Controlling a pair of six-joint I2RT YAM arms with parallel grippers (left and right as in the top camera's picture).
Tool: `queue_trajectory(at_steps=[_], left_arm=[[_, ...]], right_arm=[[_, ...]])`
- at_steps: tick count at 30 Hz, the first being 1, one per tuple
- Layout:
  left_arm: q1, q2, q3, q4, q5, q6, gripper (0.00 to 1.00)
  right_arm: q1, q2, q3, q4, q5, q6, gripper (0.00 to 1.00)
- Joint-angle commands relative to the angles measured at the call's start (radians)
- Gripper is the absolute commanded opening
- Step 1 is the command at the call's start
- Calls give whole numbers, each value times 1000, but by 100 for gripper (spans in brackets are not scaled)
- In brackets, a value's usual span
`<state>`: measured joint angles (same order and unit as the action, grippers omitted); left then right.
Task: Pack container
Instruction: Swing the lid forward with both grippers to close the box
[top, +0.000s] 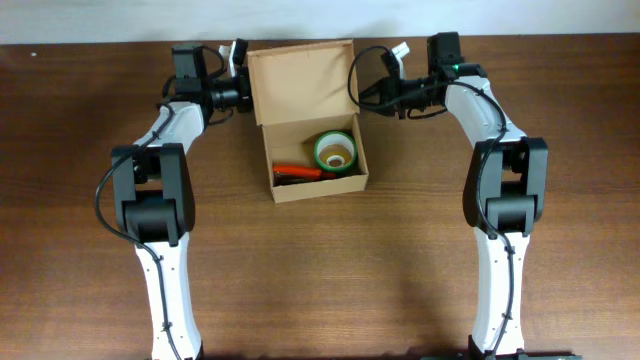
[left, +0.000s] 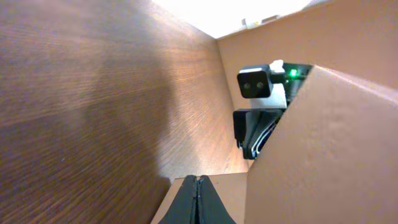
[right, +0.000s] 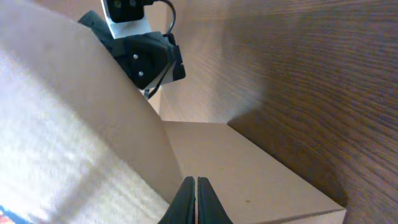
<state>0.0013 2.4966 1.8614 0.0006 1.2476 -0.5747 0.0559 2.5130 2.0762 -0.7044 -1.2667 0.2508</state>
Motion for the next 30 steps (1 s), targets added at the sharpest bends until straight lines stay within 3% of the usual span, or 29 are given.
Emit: queue_trajectory(at_steps=[1,4,12,24,30], left_arm=[[-21,-41,23,-12,27,67,2],[-25,-72,23,-98,-2,143,2],[-26,-200,26,-544,-203,523,2],[-46,-261,26,-703,-225,658,1],[-67,-264,26,-718,-248,668,2]], right_arm=[[10,-3,0,6,-69,-10,4],[10,-22,5,9,-69,-11,4],[11,-107,5,2,-32,-49,4],[44,-169,6,-202,82,-228,4],[48,-207,6,-284,177,-300,4]])
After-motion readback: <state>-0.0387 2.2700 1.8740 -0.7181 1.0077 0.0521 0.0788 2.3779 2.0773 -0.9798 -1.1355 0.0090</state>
